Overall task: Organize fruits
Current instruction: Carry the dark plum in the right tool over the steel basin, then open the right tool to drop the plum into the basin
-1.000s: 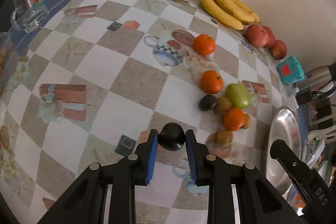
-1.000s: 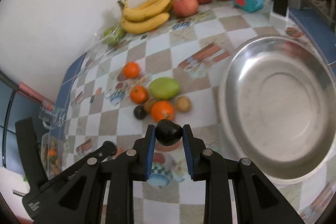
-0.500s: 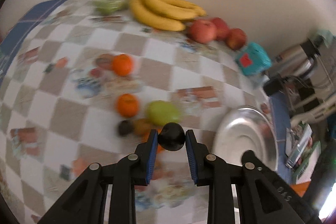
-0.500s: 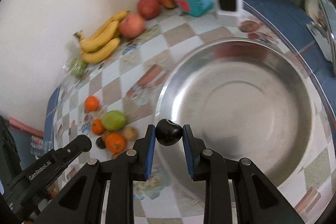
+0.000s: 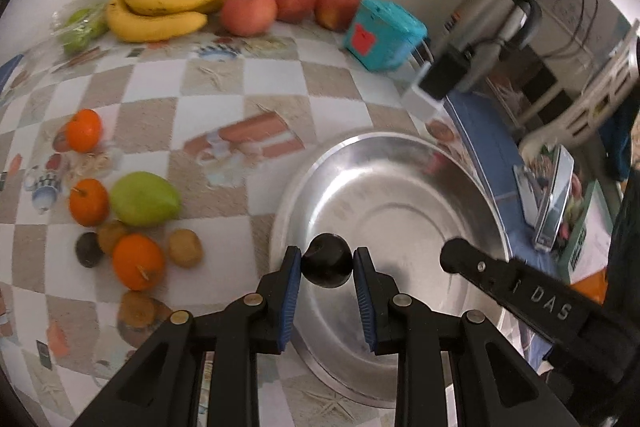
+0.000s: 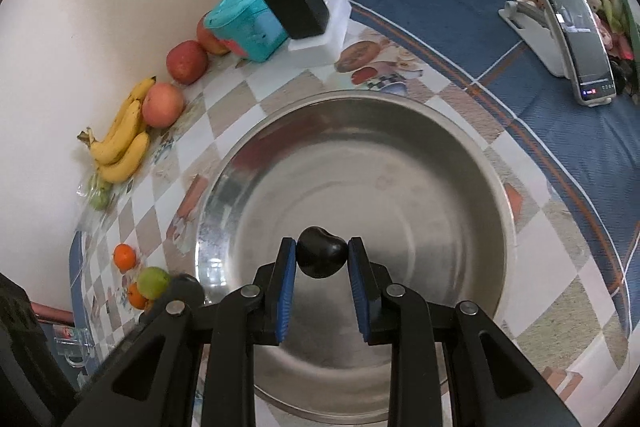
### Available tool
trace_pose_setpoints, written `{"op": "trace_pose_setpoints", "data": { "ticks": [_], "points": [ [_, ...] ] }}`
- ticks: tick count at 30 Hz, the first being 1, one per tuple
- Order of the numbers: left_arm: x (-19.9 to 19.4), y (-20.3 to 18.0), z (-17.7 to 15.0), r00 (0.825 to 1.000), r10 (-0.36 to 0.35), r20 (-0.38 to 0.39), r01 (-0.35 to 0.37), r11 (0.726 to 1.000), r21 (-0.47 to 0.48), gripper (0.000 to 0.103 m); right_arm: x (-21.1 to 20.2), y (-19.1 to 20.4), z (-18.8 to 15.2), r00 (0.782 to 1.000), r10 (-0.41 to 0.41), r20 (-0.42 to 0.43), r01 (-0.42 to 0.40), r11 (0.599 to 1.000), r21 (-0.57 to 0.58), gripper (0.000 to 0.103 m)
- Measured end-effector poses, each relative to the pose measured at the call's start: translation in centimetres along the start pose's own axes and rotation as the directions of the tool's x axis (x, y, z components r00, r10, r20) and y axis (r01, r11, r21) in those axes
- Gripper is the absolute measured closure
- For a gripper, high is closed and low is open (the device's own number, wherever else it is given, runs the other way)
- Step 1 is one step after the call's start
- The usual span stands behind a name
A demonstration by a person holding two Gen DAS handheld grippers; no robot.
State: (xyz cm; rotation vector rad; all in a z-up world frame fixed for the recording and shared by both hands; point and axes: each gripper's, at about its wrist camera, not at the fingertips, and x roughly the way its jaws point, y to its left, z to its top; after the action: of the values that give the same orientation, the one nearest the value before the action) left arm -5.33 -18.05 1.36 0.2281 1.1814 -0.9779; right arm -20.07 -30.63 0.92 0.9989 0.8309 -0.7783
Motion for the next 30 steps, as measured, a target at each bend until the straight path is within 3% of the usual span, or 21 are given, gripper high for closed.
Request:
{"op": "trace_pose_setpoints", "data": {
  "ticks": [15,18,22,24,25,30],
  "points": [
    [-0.5,-1.4,-0.5,1.000,-0.008,0.016,0.007,0.998,0.066,0.072,0.3,0.0,-0.1,0.999,-0.045,-0.018,0.045,0.999,-0.011,0.072],
    [-0.8,-1.4,-0.5,1.000,-0.008,0.023,0.006,0.998,0.068,0.057,0.1,0.0,-0.1,0.998,-0.056,-0.007,0.056,0.998,-0.014,0.058],
    [-1.4,-1.3,-0.4,0.999,-0.007,0.039,0.004,0.998,0.067,0.055,-0.4,0.1,0.1,0.998,-0.069,0.012,0.069,0.997,-0.019,0.055],
    [-1.8,-1.0,-0.3,0.999,0.002,0.046,-0.004,0.998,0.055,0.047,-0.6,0.1,0.1,0.997,-0.080,0.019,0.081,0.996,-0.024,0.049],
    [-2.0,-0.7,-0.2,0.999,0.015,0.049,-0.018,0.999,0.047,0.040,-0.6,0.1,0.2,0.996,-0.084,0.021,0.084,0.996,-0.026,0.045],
    [-2.9,1.8,0.2,0.993,0.106,0.059,-0.104,0.994,-0.034,0.032,-0.5,0.3,0.0,0.995,-0.098,0.009,0.098,0.994,-0.043,0.041]
  ]
}}
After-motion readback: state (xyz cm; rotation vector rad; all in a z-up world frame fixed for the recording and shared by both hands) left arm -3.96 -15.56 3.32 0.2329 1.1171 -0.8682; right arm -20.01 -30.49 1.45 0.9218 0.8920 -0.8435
